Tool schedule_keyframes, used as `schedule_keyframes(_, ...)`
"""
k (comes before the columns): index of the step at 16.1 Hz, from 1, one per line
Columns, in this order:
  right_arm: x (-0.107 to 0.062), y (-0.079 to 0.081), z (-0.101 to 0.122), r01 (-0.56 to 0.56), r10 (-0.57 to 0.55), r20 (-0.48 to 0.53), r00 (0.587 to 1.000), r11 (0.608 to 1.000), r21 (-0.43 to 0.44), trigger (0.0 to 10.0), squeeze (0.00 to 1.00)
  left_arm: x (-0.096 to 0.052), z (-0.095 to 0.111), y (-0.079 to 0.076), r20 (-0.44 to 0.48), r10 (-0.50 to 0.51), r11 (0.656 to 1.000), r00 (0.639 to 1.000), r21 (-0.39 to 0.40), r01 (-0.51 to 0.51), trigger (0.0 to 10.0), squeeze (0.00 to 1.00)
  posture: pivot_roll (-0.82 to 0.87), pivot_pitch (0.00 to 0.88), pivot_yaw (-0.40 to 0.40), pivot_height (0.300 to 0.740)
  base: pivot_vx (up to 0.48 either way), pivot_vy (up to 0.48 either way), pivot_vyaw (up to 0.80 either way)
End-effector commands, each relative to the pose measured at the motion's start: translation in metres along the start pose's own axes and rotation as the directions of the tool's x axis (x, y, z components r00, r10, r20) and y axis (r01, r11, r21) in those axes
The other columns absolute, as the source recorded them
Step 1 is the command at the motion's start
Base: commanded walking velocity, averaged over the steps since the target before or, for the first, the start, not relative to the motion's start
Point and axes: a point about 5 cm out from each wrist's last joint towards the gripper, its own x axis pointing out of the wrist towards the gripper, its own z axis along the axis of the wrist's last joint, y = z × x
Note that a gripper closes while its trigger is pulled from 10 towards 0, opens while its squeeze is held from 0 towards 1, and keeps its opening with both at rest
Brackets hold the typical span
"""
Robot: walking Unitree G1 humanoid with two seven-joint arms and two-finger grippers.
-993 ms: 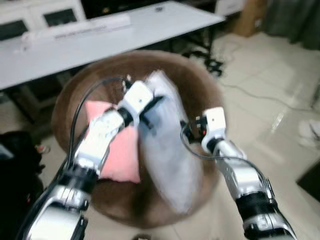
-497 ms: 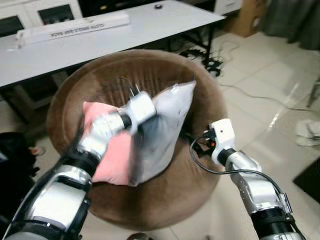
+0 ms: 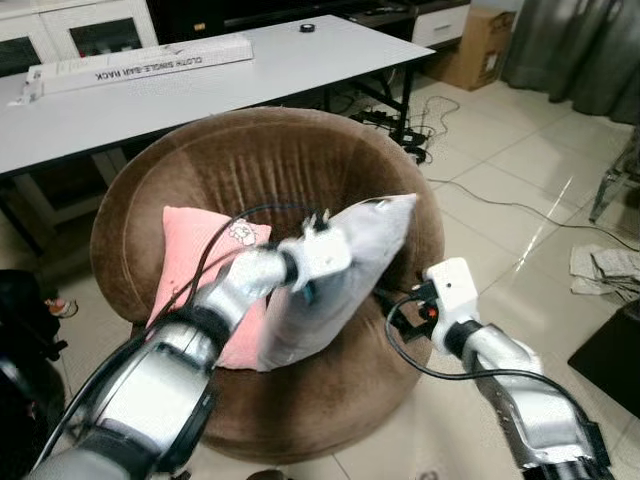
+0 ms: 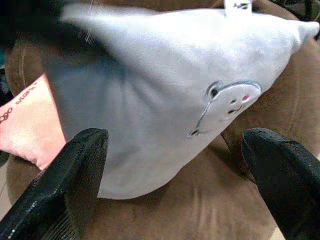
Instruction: Move the pillow to the sofa from floor
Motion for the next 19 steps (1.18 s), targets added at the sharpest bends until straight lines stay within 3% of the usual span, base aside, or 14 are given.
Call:
schedule_keyframes(1,-0.008,-0.006,0.004,0.013,-0.013,0.005,1.0,1.0,0.011,10.0,0.0,-0.001,0.019,0.031,0.058,0.096,0.995,0.994,0.004,-0.097,10.0,0.0,-0.06,0.0,0.049,0.74,0.0,0.0,0.0)
schedule_keyframes(3,-0.014,-0.007,0.004,0.009,-0.009,-0.004,1.0,1.0,0.007,10.0,0.0,-0.006,0.017,0.043,0.013,0.126,0.992,0.992,0.013,-0.126,10.0,0.0,-0.07,0.0,0.037,0.74,0.0,0.0,0.0)
schedule_keyframes(4,-0.016,-0.004,0.003,-0.002,0.002,-0.019,1.0,1.0,-0.001,10.0,0.0,-0.018,-0.004,0.048,-0.11,0.173,0.984,0.979,0.052,-0.169,10.0,0.0,-0.08,0.0,0.039,0.74,0.0,0.0,0.0)
schedule_keyframes(5,-0.018,-0.003,0.003,-0.007,0.007,-0.023,1.0,1.0,-0.001,10.0,0.0,-0.025,-0.014,0.049,-0.158,0.204,0.979,0.966,0.045,-0.199,10.0,0.0,-0.08,0.0,0.036,0.74,0.0,0.0,0.0)
schedule_keyframes(6,-0.018,-0.002,0.003,-0.009,0.009,-0.026,1.0,1.0,-0.001,10.0,0.0,-0.029,-0.02,0.05,-0.187,0.218,0.976,0.958,0.036,-0.215,10.0,0.0,-0.08,0.0,0.033,0.74,0.0,0.0,0.0)
schedule_keyframes(9,-0.017,0.006,0.006,-0.066,0.066,-0.031,0.997,0.998,-0.019,10.0,0.0,-0.054,-0.061,0.039,-0.395,0.225,0.974,0.891,0.062,-0.218,10.0,0.0,-0.08,0.0,0.014,0.74,0.0,0.0,0.0)
schedule_keyframes(11,-0.015,0.013,0.018,-0.138,0.138,0.028,0.99,0.99,0.018,10.0,0.0,-0.063,-0.07,0.039,-0.438,0.27,0.962,0.857,0.159,-0.222,10.0,0.0,-0.06,0.0,-0.003,0.74,0.0,0.0,0.0)
schedule_keyframes(14,-0.009,0.017,0.015,-0.178,0.178,-0.01,0.984,0.982,-0.065,10.0,0.0,-0.076,-0.075,0.053,-0.478,0.383,0.922,0.79,0.247,-0.297,10.0,0.0,-0.05,0.0,-0.016,0.74,0.0,0.0,0.0)
schedule_keyframes(16,-0.007,0.016,0.02,-0.172,0.174,0.018,0.985,0.983,-0.059,10.0,0.0,-0.079,-0.075,0.058,-0.48,0.42,0.905,0.77,0.283,-0.318,10.0,0.0,-0.04,0.0,-0.027,0.74,0.0,0.0,0.0)
schedule_keyframes(19,-0.004,0.014,0.027,-0.16,0.163,0.049,0.985,0.986,-0.048,10.0,0.0,-0.09,-0.073,0.076,-0.471,0.532,0.842,0.704,0.38,-0.383,10.0,0.0,-0.05,0.0,-0.032,0.74,0.0,0.0,0.0)
